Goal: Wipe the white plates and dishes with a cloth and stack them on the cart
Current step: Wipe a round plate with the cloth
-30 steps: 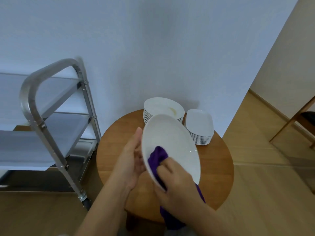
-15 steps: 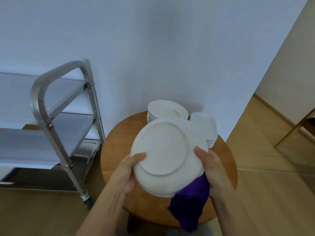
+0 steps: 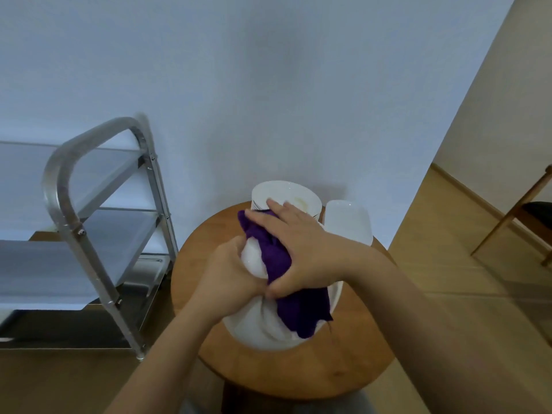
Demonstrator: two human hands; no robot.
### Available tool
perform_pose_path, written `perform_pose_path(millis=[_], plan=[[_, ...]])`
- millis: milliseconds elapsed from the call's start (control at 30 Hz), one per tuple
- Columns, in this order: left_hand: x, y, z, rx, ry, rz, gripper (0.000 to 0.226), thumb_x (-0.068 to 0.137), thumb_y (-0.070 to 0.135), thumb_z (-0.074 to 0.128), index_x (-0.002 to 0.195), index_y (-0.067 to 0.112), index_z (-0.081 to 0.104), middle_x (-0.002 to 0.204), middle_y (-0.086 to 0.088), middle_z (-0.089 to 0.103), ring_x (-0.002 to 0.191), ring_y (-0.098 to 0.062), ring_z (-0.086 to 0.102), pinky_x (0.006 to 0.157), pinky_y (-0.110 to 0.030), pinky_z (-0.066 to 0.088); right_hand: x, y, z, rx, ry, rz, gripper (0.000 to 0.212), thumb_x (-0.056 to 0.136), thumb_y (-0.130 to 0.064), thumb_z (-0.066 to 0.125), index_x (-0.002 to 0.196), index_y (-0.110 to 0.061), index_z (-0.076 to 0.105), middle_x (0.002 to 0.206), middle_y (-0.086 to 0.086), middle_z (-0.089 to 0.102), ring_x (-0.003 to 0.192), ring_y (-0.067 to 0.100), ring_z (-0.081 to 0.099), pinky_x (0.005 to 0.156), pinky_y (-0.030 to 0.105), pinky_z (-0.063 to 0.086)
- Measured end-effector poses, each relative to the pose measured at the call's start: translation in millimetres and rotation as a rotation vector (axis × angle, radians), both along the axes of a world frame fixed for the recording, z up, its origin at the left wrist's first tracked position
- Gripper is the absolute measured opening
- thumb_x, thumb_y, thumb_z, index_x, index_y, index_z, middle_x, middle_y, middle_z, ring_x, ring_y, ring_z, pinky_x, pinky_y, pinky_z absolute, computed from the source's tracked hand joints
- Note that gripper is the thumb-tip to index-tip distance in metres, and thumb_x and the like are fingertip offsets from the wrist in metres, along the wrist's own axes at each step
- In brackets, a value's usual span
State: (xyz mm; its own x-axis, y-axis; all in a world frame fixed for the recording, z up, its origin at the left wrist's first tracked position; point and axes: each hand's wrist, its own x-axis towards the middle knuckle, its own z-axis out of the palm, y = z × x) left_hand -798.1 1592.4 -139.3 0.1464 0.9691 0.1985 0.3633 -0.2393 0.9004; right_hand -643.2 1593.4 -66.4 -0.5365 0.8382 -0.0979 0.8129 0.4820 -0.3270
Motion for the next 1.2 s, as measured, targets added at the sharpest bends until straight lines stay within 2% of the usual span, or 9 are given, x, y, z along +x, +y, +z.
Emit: perform_pose_path(millis=[200, 367, 500, 667, 767, 833, 1000, 1100, 1200], plan=[[-9, -5, -6, 0.050, 0.143, -0.023, 0.058, 0.047, 0.028, 0.091, 0.089, 0.037, 0.051, 0.085, 0.015, 0.062, 0.080, 0.005, 0.057, 0.060, -0.009, 0.045, 7, 10, 3, 0.043, -0.035, 0.130, 0.093, 0.055, -0.039, 0.087, 0.131, -0.039, 0.033, 0.113, -0.011, 0.038, 0.107, 0.011, 0.038, 0.091, 0.033, 0.047], [-13, -9, 7, 0.099, 0.166, 0.017, 0.056, 0.049, 0.030, 0.089, 0.085, 0.039, 0.048, 0.085, 0.018, 0.057, 0.080, 0.001, 0.055, 0.059, -0.011, 0.040, 25, 21, 7, 0.033, 0.136, 0.115, 0.085, 0.054, -0.035, 0.085, 0.123, -0.042, 0.036, 0.111, -0.017, 0.045, 0.103, 0.006, 0.048, 0.080, 0.027, 0.053], [-31, -11, 19, 0.082, -0.049, 0.135, 0.061, 0.045, 0.020, 0.092, 0.089, 0.038, 0.053, 0.090, 0.016, 0.060, 0.082, -0.002, 0.057, 0.060, -0.020, 0.045, 54, 19, 0, -0.118, 0.617, -0.096, 0.086, 0.049, -0.038, 0.084, 0.120, -0.049, 0.038, 0.116, -0.022, 0.051, 0.105, 0.001, 0.056, 0.080, 0.023, 0.054], [-23, -15, 19, 0.028, -0.237, 0.179, 0.063, 0.046, 0.013, 0.089, 0.092, 0.036, 0.054, 0.096, 0.011, 0.060, 0.088, -0.008, 0.058, 0.063, -0.027, 0.050, 53, 12, -33, -0.097, 1.051, -0.290, 0.089, 0.045, -0.033, 0.087, 0.123, -0.041, 0.045, 0.122, -0.007, 0.056, 0.105, 0.008, 0.060, 0.083, 0.028, 0.055], [-19, -19, 16, -0.032, -0.374, 0.191, 0.069, 0.034, 0.025, 0.086, 0.095, 0.036, 0.054, 0.099, 0.008, 0.061, 0.092, -0.014, 0.059, 0.064, -0.034, 0.053, 53, 2, -51, -0.158, 1.246, -0.386, 0.084, 0.049, -0.028, 0.085, 0.123, -0.034, 0.046, 0.120, -0.003, 0.060, 0.101, 0.010, 0.063, 0.076, 0.024, 0.054], [-13, -18, 16, -0.069, -0.603, 0.227, 0.078, 0.027, 0.032, 0.082, 0.101, 0.033, 0.056, 0.106, 0.002, 0.061, 0.098, -0.021, 0.060, 0.069, -0.041, 0.055, 39, -9, -69, -0.174, 1.409, -0.439, 0.083, 0.053, -0.027, 0.083, 0.127, -0.025, 0.044, 0.121, 0.003, 0.062, 0.103, 0.013, 0.064, 0.077, 0.025, 0.054], [29, -28, 15, -0.084, -0.798, 0.330, 0.067, 0.031, 0.033, 0.081, 0.092, 0.040, 0.054, 0.098, 0.007, 0.061, 0.088, -0.018, 0.061, 0.053, -0.025, 0.055, -7, -18, -101, -0.333, 1.896, -0.698, 0.087, 0.054, -0.034, 0.080, 0.130, -0.009, 0.048, 0.115, 0.019, 0.064, 0.101, 0.034, 0.064, 0.086, 0.048, 0.053], [20, -33, 15, -0.195, -0.805, 0.143, 0.072, 0.027, 0.047, 0.087, 0.094, 0.033, 0.063, 0.096, 0.005, 0.069, 0.085, -0.020, 0.067, 0.054, -0.022, 0.055, 10, -20, -96, -0.469, 1.916, -0.748, 0.078, 0.051, -0.033, 0.080, 0.119, -0.005, 0.055, 0.097, 0.014, 0.068, 0.085, 0.027, 0.066, 0.074, 0.043, 0.055], [-14, -24, 23, -0.483, -0.858, -0.215, 0.075, 0.025, 0.053, 0.091, 0.091, 0.021, 0.076, 0.098, -0.006, 0.073, 0.087, -0.022, 0.070, 0.059, -0.030, 0.057, 47, -22, -84, -0.536, 1.680, -0.675, 0.063, 0.057, -0.026, 0.076, 0.114, -0.007, 0.057, 0.086, 0.006, 0.071, 0.075, 0.019, 0.068, 0.063, 0.033, 0.054]])
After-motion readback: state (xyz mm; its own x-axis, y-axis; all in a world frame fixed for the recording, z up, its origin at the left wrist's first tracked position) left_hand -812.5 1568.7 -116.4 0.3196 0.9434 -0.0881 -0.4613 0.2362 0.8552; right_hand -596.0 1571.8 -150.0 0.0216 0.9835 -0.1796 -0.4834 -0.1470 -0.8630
